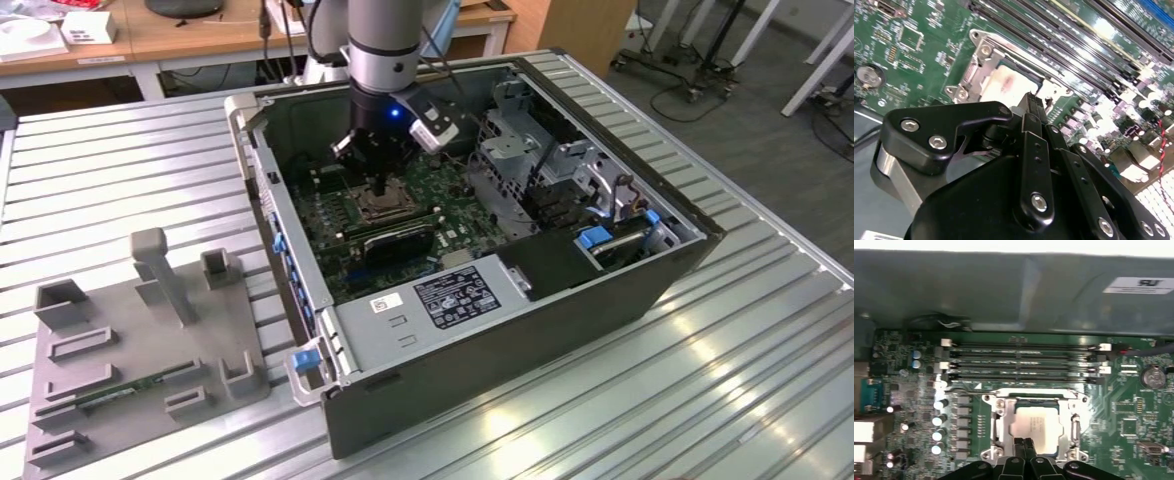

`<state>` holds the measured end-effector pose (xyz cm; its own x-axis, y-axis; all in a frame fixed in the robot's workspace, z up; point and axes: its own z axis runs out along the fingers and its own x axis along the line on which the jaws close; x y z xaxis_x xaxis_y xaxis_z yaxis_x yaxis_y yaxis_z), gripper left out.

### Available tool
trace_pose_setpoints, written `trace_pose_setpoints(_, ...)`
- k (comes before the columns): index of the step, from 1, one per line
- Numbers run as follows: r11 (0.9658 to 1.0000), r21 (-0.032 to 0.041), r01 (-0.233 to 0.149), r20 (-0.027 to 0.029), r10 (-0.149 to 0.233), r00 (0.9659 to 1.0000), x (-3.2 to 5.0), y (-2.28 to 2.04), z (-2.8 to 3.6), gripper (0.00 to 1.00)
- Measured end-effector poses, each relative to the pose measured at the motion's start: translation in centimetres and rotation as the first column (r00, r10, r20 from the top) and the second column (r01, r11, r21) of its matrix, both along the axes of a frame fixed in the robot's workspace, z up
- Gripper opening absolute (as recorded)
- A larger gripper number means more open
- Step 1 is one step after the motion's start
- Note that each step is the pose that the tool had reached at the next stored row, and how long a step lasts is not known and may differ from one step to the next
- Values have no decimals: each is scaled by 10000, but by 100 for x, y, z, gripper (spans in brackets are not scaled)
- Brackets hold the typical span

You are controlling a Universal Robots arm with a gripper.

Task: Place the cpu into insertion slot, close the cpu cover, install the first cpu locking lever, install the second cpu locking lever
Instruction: 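Install the first cpu locking lever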

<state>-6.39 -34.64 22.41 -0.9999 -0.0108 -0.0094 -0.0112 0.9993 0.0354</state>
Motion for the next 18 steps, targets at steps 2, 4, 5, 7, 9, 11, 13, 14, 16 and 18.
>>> trace_pose_setpoints(2, 10000, 0, -2, 9, 2, 10000, -48, 0, 0, 11)
trace_pose_setpoints(4, 10000, 0, -1, 20, 1, 10000, -98, 0, 0, 11)
trace_pose_setpoints(5, 10000, 0, -1, 25, 1, 10000, -123, 0, -1, 11)
trace_pose_setpoints(7, 10000, 0, -2, 36, 2, 10000, -174, 0, -1, 11)
trace_pose_setpoints(9, 10000, 0, -2, 45, 2, 10000, -223, 0, -1, 11)
trace_pose_setpoints(11, 10000, 0, -2, 51, 2, 10000, -263, 0, -1, 11)
trace_pose_setpoints(13, 10000, 0, -2, 54, 2, 10000, -292, 0, -1, 11)
trace_pose_setpoints(14, 10000, 0, -2, 55, 2, 10000, -304, 0, -1, 11)
trace_pose_setpoints(16, 10000, 1, -2, 57, 2, 10000, -329, 1, -2, 11)
trace_pose_setpoints(18, 10000, 0, -3, 56, 3, 10000, -330, 0, -2, 11)
